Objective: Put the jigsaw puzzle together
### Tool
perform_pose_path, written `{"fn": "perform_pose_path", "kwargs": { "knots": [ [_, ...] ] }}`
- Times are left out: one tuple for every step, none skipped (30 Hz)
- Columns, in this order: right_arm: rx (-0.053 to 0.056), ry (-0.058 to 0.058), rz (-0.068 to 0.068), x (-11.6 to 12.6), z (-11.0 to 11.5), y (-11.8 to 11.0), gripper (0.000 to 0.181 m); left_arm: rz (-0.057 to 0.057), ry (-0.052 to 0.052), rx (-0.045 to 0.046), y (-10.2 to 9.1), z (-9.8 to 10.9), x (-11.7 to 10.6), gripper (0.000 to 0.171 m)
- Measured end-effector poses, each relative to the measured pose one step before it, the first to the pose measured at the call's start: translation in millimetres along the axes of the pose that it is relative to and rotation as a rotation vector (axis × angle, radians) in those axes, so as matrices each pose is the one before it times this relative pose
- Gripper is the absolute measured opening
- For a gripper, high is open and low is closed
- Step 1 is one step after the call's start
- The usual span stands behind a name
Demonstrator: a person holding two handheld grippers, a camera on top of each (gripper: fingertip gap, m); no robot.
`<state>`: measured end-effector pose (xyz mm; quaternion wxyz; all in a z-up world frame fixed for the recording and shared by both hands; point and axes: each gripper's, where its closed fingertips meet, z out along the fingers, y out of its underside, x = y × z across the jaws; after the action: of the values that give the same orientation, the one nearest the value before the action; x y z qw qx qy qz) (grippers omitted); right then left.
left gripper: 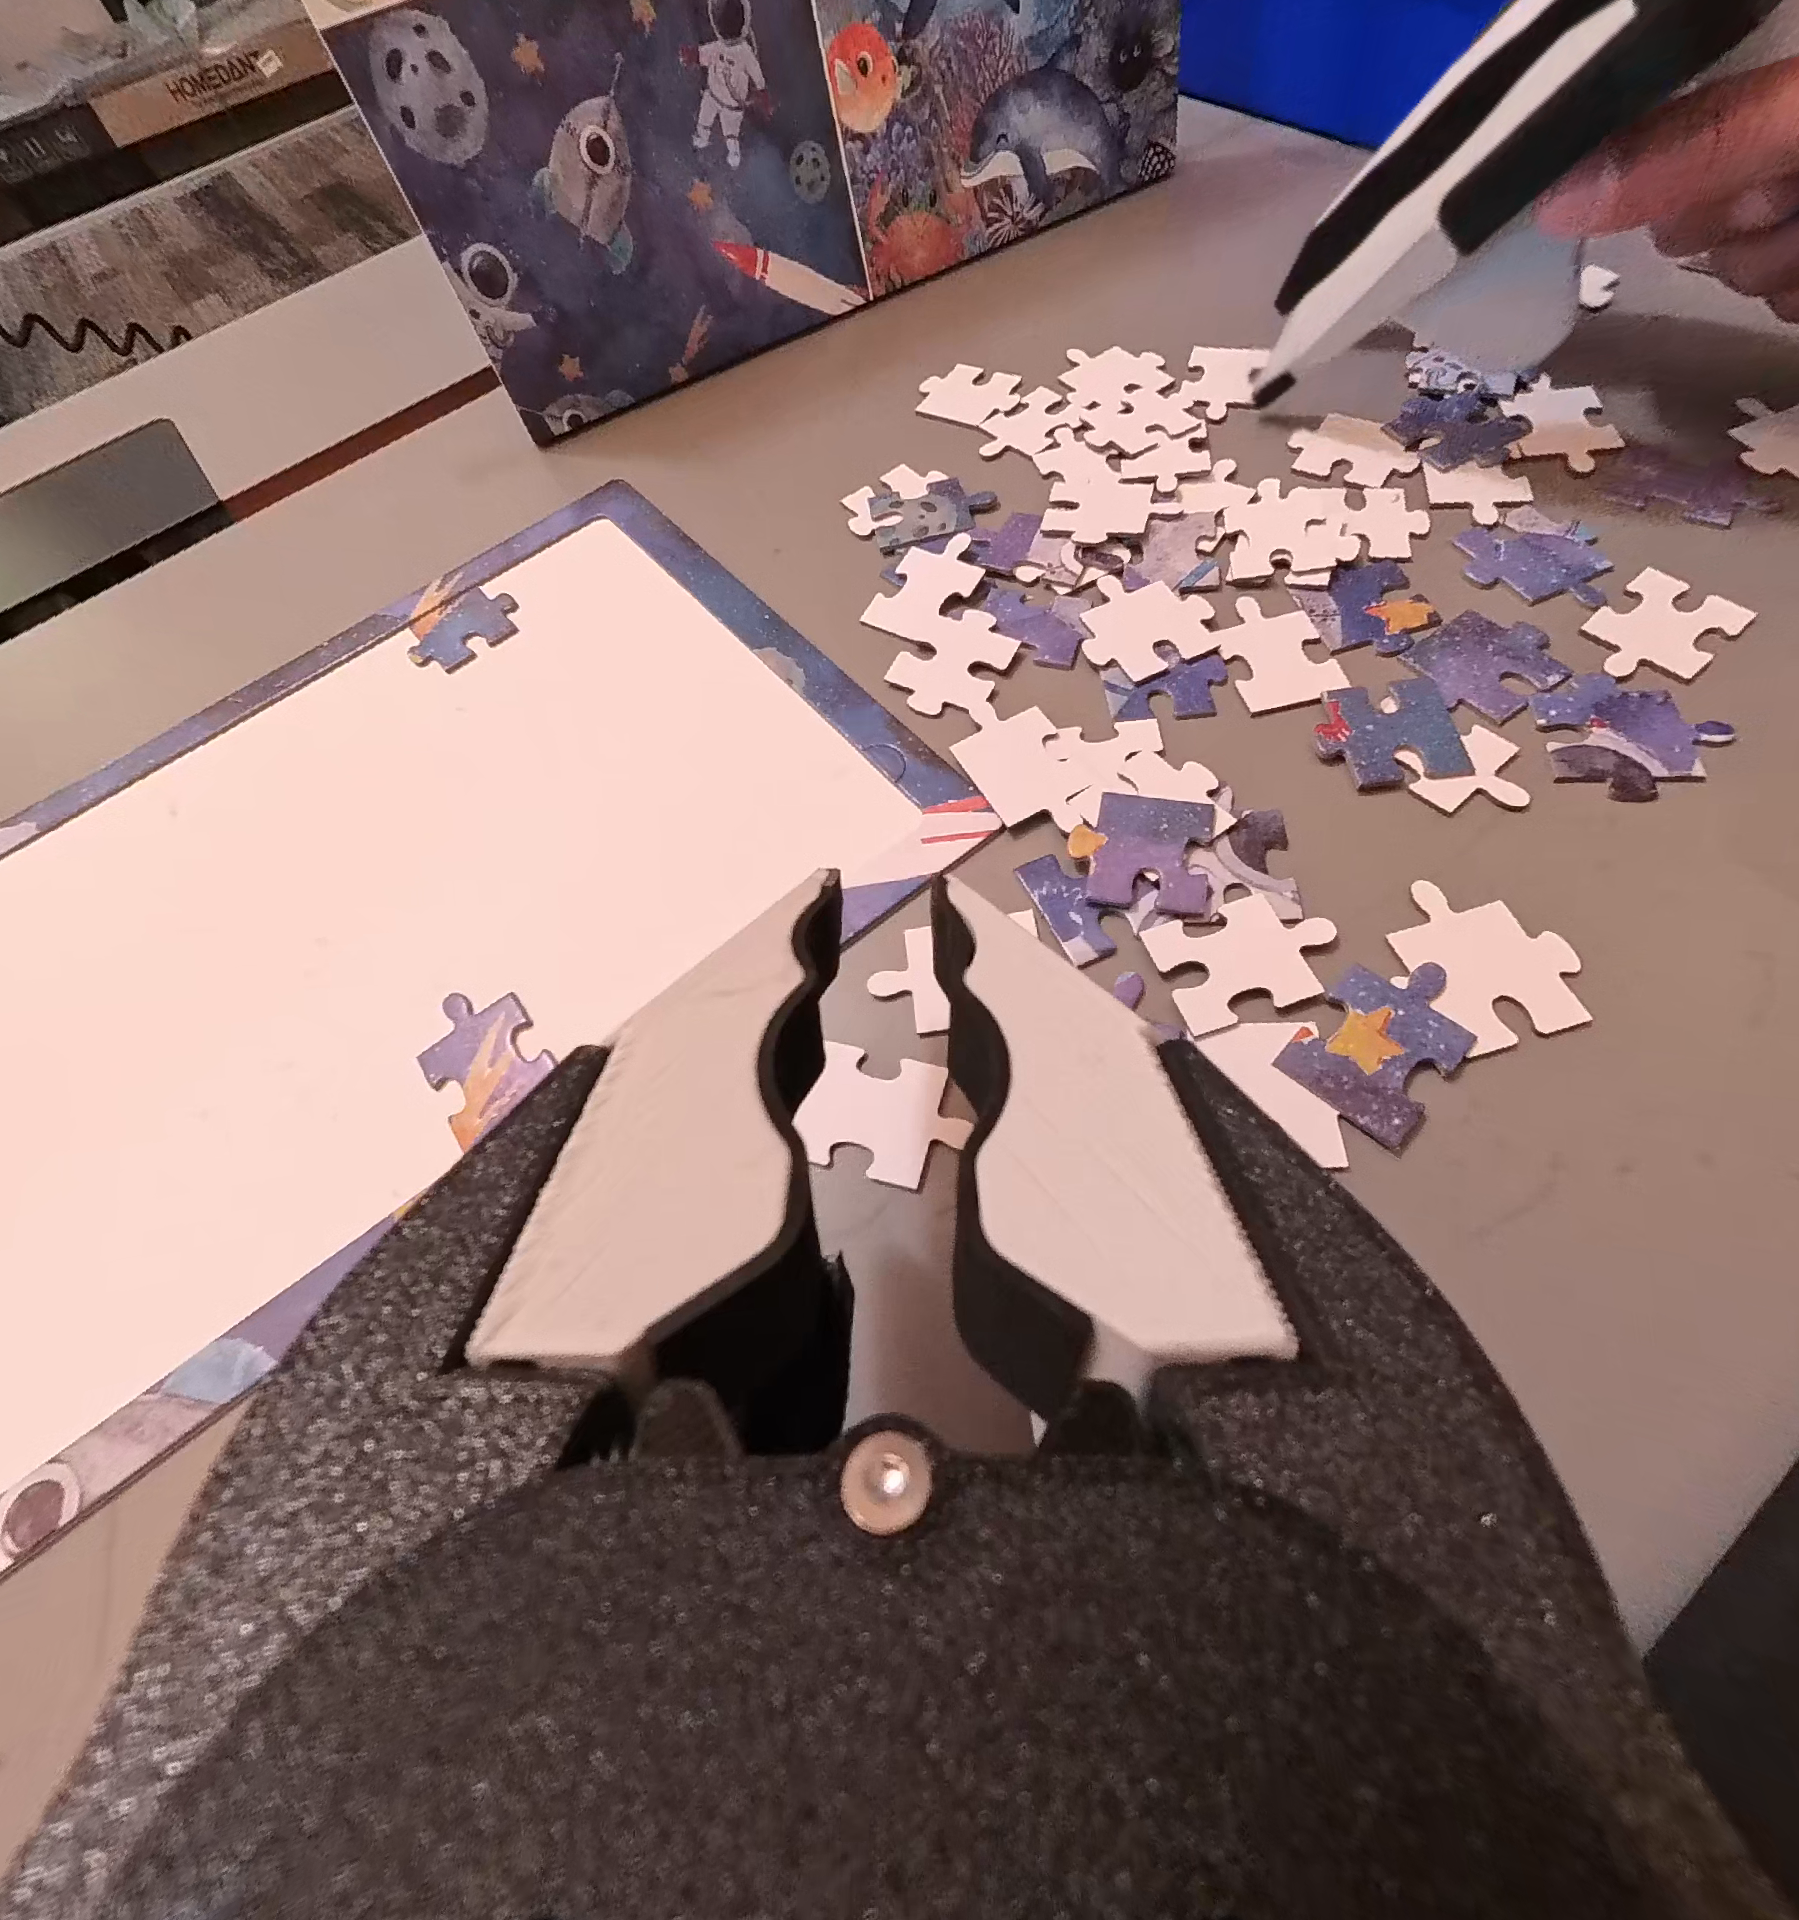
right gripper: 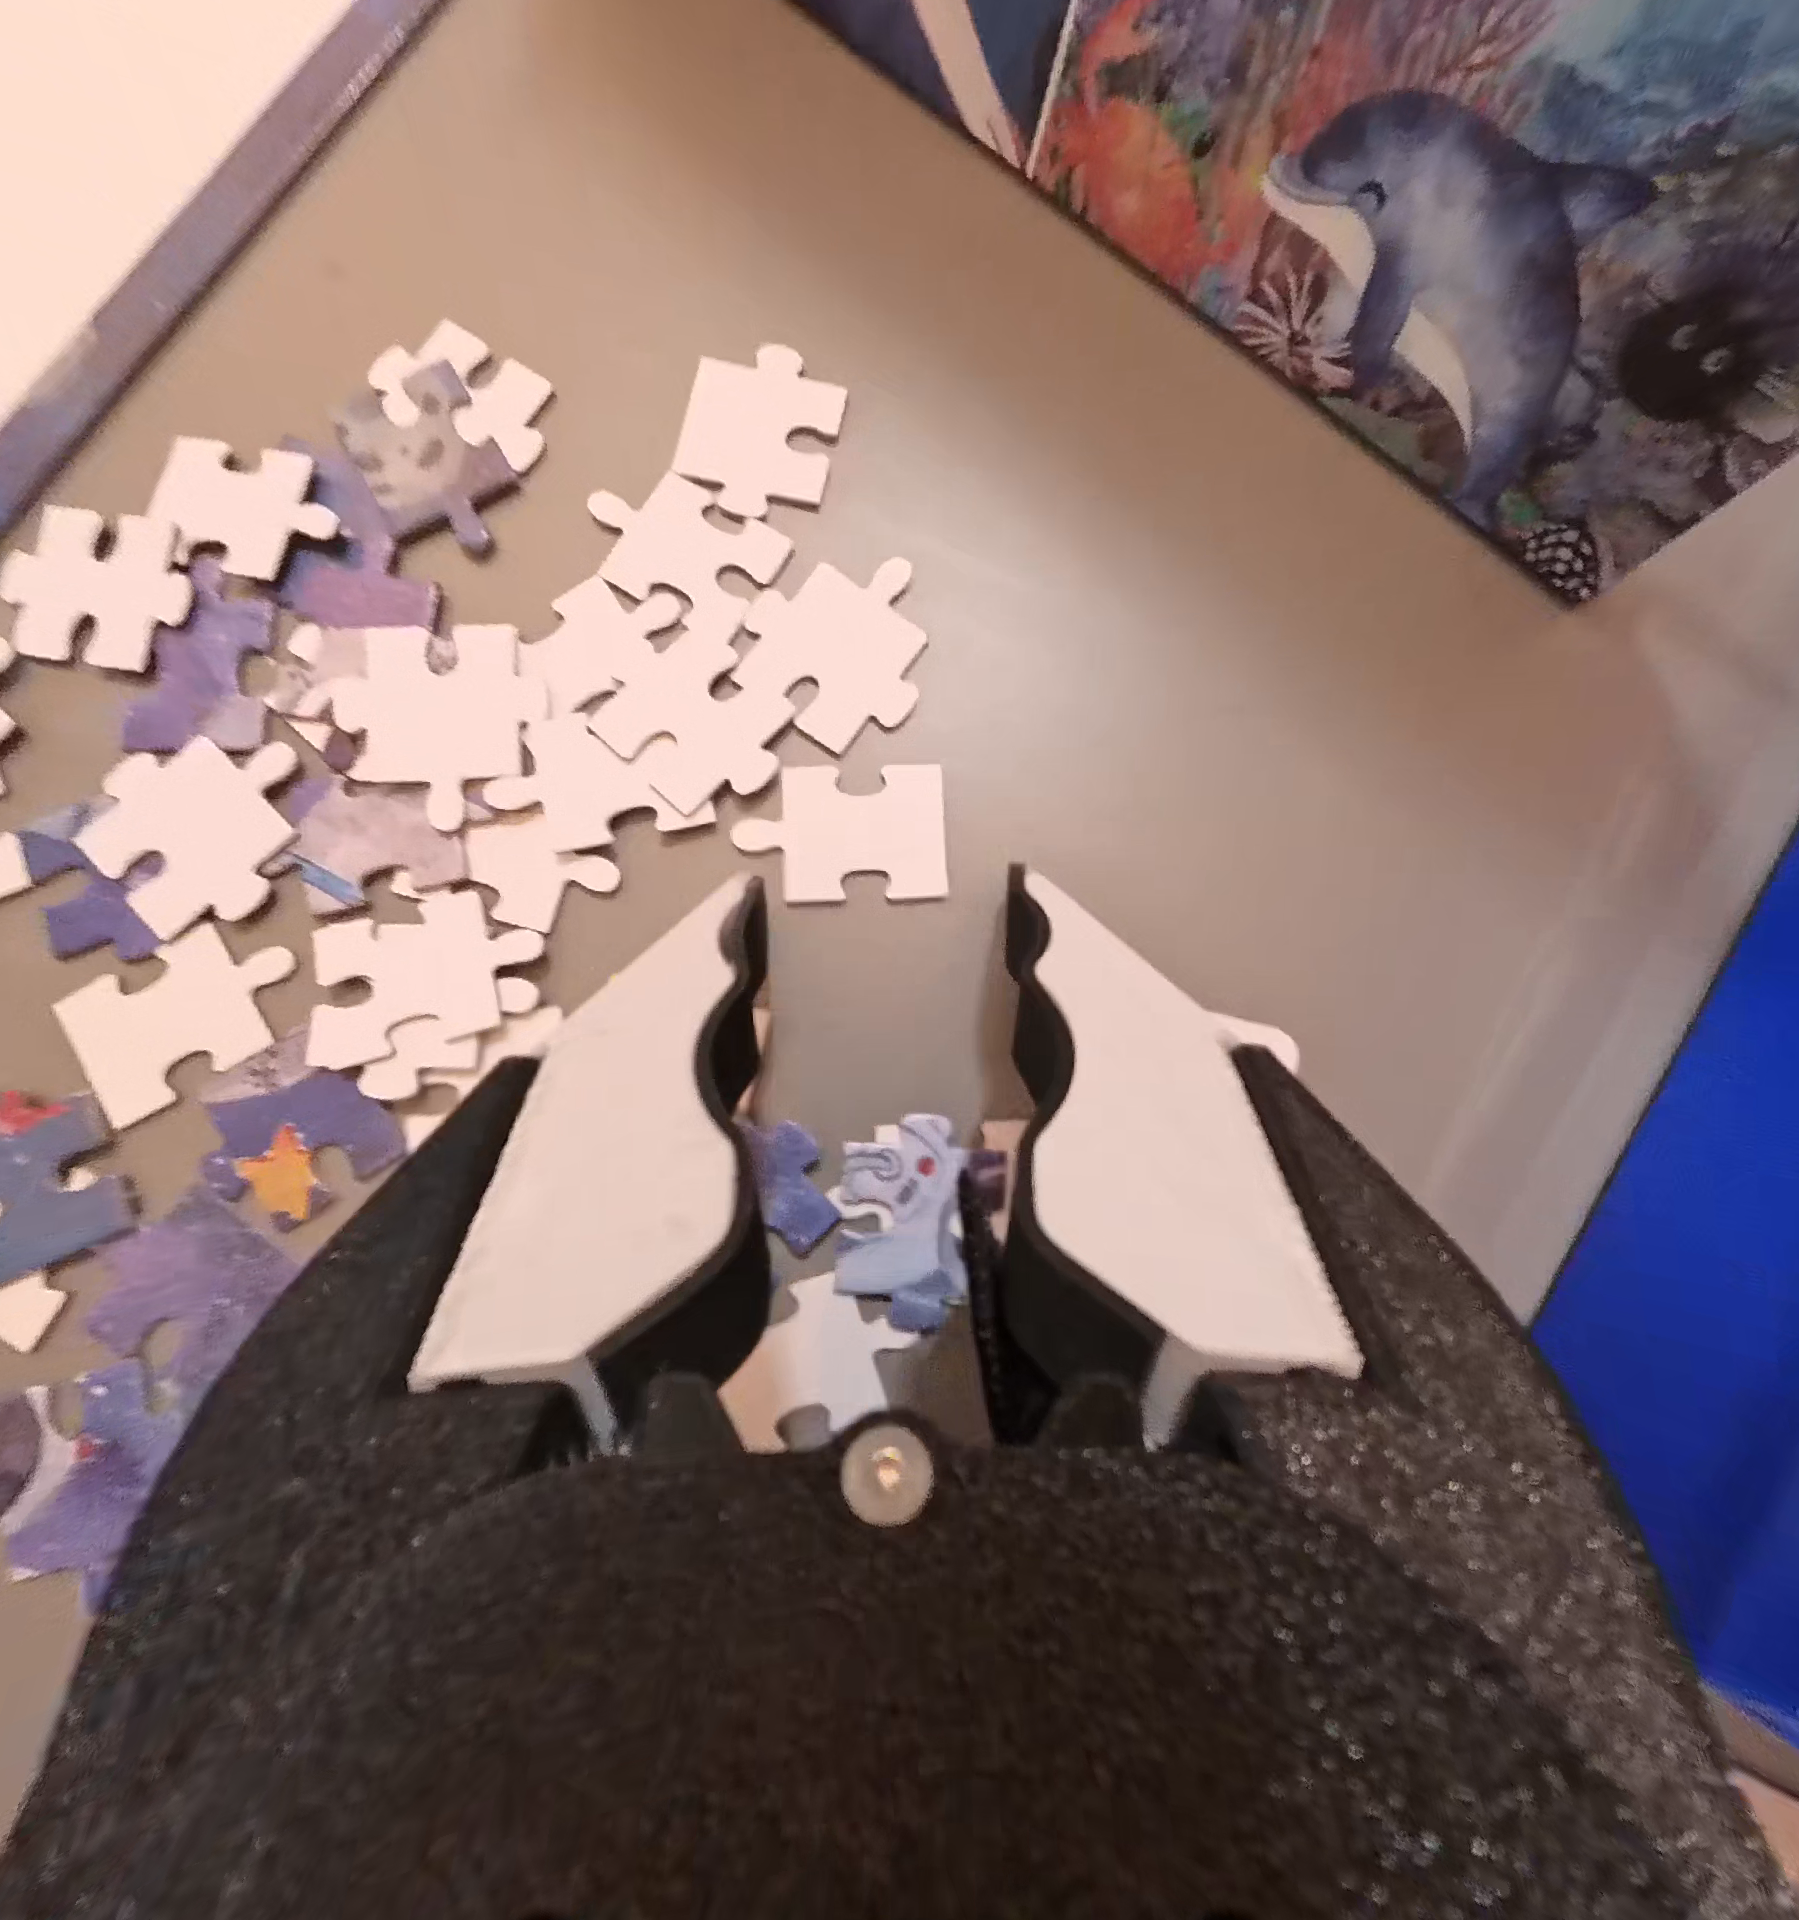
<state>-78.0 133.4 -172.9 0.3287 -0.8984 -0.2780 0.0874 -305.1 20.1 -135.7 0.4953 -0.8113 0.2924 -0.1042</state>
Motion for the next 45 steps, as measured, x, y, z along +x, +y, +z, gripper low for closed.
{"fn": "perform_pose_path", "kwargs": {
  "knots": [
    [-0.0025, 0.0218, -0.0039, 5.05, -2.07, 3.12, 0.046, -0.0011, 0.0002, 0.00137, -0.15, -0.33, -0.13, 0.017],
    [-0.0108, 0.0344, -0.0018, 8.78, -4.54, 5.28, 0.046, -0.0001, -0.0006, 0.00209, -0.38, -0.34, 0.03, 0.017],
    [-0.0173, 0.0567, 0.0051, 13.65, -7.1, 7.55, 0.046, 0.0009, -0.0001, 0.00208, -0.29, -0.29, 0.05, 0.017],
    [-0.0023, 0.0643, 0.0161, 15.78, -8.21, 7.17, 0.046, 0.001, 0.0001, 0.00037, -0.08, -0.2, 0.19, 0.017],
    [0.0095, 0.0442, 0.0281, 13.08, -7.07, 6.45, 0.046, 0.0012, -0.0003, -0.00019, 0.11, -0.02, 0.16, 0.017],
    [0.0003, 0.0331, 0.0331, 11.03, -4.73, 6.79, 0.043, 0.001, 0.0008, -0.00013, -0.02, 0.01, 0.26, 0.017],
    [-0.0113, 0.0326, 0.0236, 9.36, -1.84, 6.15, 0.043, 0.0005, 0.0018, -0.00102, 0.12, 0.11, 0.46, 0.017],
    [-0.0034, 0.0035, 0.0133, 3.0, 0.35, 3.63, 0.043, 0.0013, 0.0026, -0.00279, 0.45, 0.42, 0.69, 0.017],
    [0.009, -0.0328, 0.0223, -3.19, 1.41, 0.67, 0.043, 0.0035, 0.0015, -0.00433, 0.67, 0.43, 0.7, 0.017],
    [0.0171, -0.0452, 0.0417, -4.41, 1.84, -1.48, 0.044, 0.0054, -0.0014, -0.0038, 0.62, 0.37, 0.35, 0.017],
    [0.0165, -0.0455, 0.0513, -3.9, 2.28, -2.19, 0.044, 0.006, -0.0024, -0.00054, 0.07, 0.1, 0.28, 0.017],
    [0.0061, -0.0478, 0.0413, -4.51, 2.51, -1.3, 0.044, 0.0049, -0.0014, 0.00132, -0.15, -0.2, 0.27, 0.017],
    [-0.0046, -0.0361, 0.0206, -3.96, 2.67, -0.2, 0.044, 0.0025, -0.0009, 0.00084, -0.06, -0.15, 0.1, 0.017],
    [-0.0063, -0.0102, -0.0021, -1.59, 2.64, 0.06, 0.044, 0.0, -0.0003, -0.00098, 0.15, 0.1, -0.01, 0.017],
    [-0.0082, 0.0146, -0.0172, 0.98, 2.92, 0.85, 0.043, -0.0008, 0.0006, -0.0019, 0.34, 0.19, -0.01, 0.017],
    [0.0032, 0.0324, -0.0294, 3.07, 1.13, -1.13, 0.04, -0.0005, -0.0001, -0.00165, 0.22, 0.16, -0.13, 0.017],
    [-0.0032, 0.0155, -0.0254, 0.75, 0.72, -0.23, 0.039, 0.0006, 0.0003, -0.00116, 0.14, 0.13, 0.12, 0.017],
    [-0.0007, 0.0008, -0.0021, -0.4, 0.11, -0.08, 0.038, 0.0018, -0.0002, -0.00088, 0.21, 0.1, 0.17, 0.017],
    [0.0034, -0.0045, 0.0094, -0.03, 0.02, 0.21, 0.038, 0.002, -0.0007, -0.00049, 0.03, 0.12, 0.16, 0.017],
    [0.0048, -0.002, 0.0062, 0.51, -0.23, 0.24, 0.037, 0.0012, -0.0007, 0.00002, -0.05, 0.02, 0.03, 0.017],
    [-0.0022, 0.0016, -0.0015, 0.62, -0.81, 0.57, 0.03, 0.0007, -0.0005, 0.00039, -0.06, 0.0, 0.03, 0.017],
    [-0.005, -0.0068, -0.001, -0.42, -0.91, 0.86, 0.027, 0.0002, -0.0017, 0.0013, -0.23, 0.0, -0.35, 0.017],
    [0.0026, -0.0107, 0.0101, -0.51, -0.47, 0.29, 0.027, -0.0001, -0.002, 0.0024, -0.24, -0.17, -0.42, 0.017],
    [0.0066, -0.0145, 0.0174, -0.48, -0.49, 0.23, 0.027, -0.0007, -0.0006, 0.00164, -0.2, -0.1, -0.15, 0.017],
    [0.0036, -0.0255, 0.0215, -2.03, -1.17, 0.23, 0.027, -0.001, -0.0018, 0.0015, -0.26, -0.13, -0.45, 0.017],
    [0.008, -0.0487, 0.0245, -6.07, -1.81, -0.83, 0.026, 0.0, -0.004, 0.00495, -0.92, -0.43, -0.74, 0.017],
    [0.026, -0.0497, 0.0218, -7.36, -2.46, -3.67, 0.026, -0.0011, -0.0027, 0.00652, -1.03, -0.45, -0.73, 0.016],
    [0.0389, -0.0752, 0.0228, -12.39, -3.27, -6.14, 0.026, -0.0033, 0.0004, 0.00765, -1.46, -0.68, -0.22, 0.016],
    [0.0467, -0.1087, 0.0267, -19.03, -3.81, -8.33, 0.026, -0.0038, 0.0033, 0.0138, -2.68, -1.1, 0.17, 0.016],
    [0.0477, -0.1227, 0.0308, -22.95, -2.67, -8.95, 0.026, -0.002, 0.0046, 0.02565, -4.97, -2.07, 0.47, 0.017],
    [0.0465, -0.1548, 0.0484, -28.74, -0.55, -9.04, 0.026, -0.0013, 0.0093, 0.04436, -8.31, -3.48, 1.68, 0.018],
    [0.0463, -0.1734, 0.0603, -31.73, 2.99, -8.21, 0.026, -0.0039, 0.0234, 0.06094, -11.52, -4.75, 4.28, 0.022],
    [0.0295, -0.1794, 0.0656, -32.15, 7.55, -3.77, 0.026, -0.0033, 0.0323, 0.06874, -13.26, -5.21, 6.32, 0.029],
    [0.0008, -0.1738, 0.0678, -29.68, 11.98, 2.47, 0.026, 0.0056, 0.0288, 0.0669, -13.17, -5.09, 6.44, 0.036],
    [-0.0333, -0.1327, 0.0605, -21.22, 16.02, 9.0, 0.026, 0.0177, 0.0207, 0.0633, -12.31, -4.69, 5.76, 0.042],
    [-0.0437, -0.1179, 0.0502, -16.93, 17.44, 10.9, 0.026, 0.0269, 0.0094, 0.05797, -11.07, -4.17, 4.61, 0.046],
    [-0.045, -0.0881, 0.0381, -11.29, 17.2, 10.1, 0.026, 0.0284, -0.0003, 0.04989, -9.25, -3.72, 2.9, 0.047],
    [-0.0328, -0.06, 0.0182, -6.78, 15.76, 7.39, 0.026, 0.0252, -0.0026, 0.04059, -7.62, -3.2, 1.95, 0.047],
    [-0.0236, -0.0374, 0.0134, -2.9, 14.0, 5.45, 0.026, 0.0189, -0.0122, 0.03249, -6.23, -2.76, -0.5, 0.047],
    [-0.0267, -0.0412, 0.0203, -2.7, 12.29, 5.88, 0.026, 0.0088, -0.0169, 0.02917, -5.34, -2.54, -1.93, 0.046],
    [-0.0214, -0.05, 0.0293, -3.48, 10.38, 5.05, 0.026, -0.0044, -0.0068, 0.02665, -4.08, -2.03, -1.31, 0.046],
    [-0.0134, -0.0466, 0.0298, -2.8, 8.65, 4.07, 0.026, -0.0102, 0.0145, 0.01411, -1.65, -1.04, 1.47, 0.046],
    [-0.0088, -0.035, 0.0251, -1.09, 7.43, 3.65, 0.026, -0.0113, 0.0152, 0.00015, -0.15, -0.16, 1.94, 0.046],
    [-0.0137, -0.0215, 0.0227, 0.85, 6.67, 4.5, 0.026, -0.0062, 0.0128, -0.00021, -0.38, 0.07, 2.22, 0.047],
    [-0.0181, -0.0124, 0.0247, 1.89, 6.03, 5.19, 0.026, 0.001, 0.0042, 0.00603, -1.3, -0.21, 1.5, 0.047]
  ]
}}
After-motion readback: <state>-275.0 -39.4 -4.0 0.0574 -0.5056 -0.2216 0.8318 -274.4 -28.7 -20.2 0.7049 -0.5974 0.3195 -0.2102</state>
